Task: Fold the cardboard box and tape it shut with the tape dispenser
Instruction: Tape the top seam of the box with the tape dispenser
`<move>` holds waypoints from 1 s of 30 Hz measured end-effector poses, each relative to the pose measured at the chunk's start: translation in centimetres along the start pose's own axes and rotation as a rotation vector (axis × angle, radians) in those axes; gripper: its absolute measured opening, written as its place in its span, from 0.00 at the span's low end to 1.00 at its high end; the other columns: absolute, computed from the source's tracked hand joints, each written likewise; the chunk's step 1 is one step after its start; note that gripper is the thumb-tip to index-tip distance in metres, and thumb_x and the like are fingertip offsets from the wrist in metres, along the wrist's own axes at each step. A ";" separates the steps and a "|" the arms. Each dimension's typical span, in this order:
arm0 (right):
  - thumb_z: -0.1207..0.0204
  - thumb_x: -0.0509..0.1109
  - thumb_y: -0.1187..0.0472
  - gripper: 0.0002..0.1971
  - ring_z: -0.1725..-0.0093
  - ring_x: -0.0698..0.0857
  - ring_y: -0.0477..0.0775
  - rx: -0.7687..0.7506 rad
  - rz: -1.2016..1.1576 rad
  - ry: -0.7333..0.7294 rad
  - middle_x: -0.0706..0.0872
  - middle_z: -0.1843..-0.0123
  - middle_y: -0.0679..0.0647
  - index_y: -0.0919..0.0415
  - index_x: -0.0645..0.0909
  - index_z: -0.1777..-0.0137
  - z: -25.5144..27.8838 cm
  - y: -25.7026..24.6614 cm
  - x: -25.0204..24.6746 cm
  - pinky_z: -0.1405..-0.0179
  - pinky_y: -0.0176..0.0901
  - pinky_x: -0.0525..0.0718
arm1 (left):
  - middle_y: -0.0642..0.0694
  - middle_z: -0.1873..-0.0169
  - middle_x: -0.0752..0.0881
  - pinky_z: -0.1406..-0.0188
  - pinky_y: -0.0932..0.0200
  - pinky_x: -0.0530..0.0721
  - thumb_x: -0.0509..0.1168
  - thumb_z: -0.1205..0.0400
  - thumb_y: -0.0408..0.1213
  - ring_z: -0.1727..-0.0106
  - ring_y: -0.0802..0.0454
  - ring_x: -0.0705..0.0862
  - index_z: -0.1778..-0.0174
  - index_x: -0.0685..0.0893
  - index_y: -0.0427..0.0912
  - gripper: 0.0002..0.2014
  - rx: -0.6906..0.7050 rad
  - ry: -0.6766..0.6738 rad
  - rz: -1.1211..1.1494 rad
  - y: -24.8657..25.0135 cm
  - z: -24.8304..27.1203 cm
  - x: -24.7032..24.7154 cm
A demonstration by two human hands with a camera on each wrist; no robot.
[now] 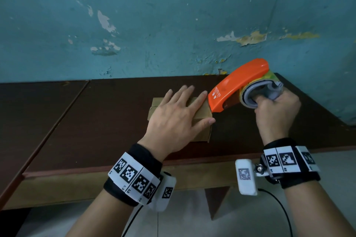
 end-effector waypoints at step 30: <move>0.17 0.60 0.66 0.09 0.78 0.71 0.44 0.715 -0.797 -0.252 0.78 0.72 0.52 0.59 0.77 0.58 1.7 -1.2 2.6 0.82 0.31 0.64 | 0.43 0.20 0.79 0.12 0.44 0.64 0.44 0.16 0.77 0.18 0.44 0.75 0.09 0.64 0.43 0.48 -0.120 0.004 -0.015 1.2 -0.5 0.5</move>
Point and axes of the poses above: each hand's wrist, its own z-axis away from the middle knuckle, its own x-axis out of the palm, y = z × x, the point moved 1 cm from there along -z, towards the middle knuckle
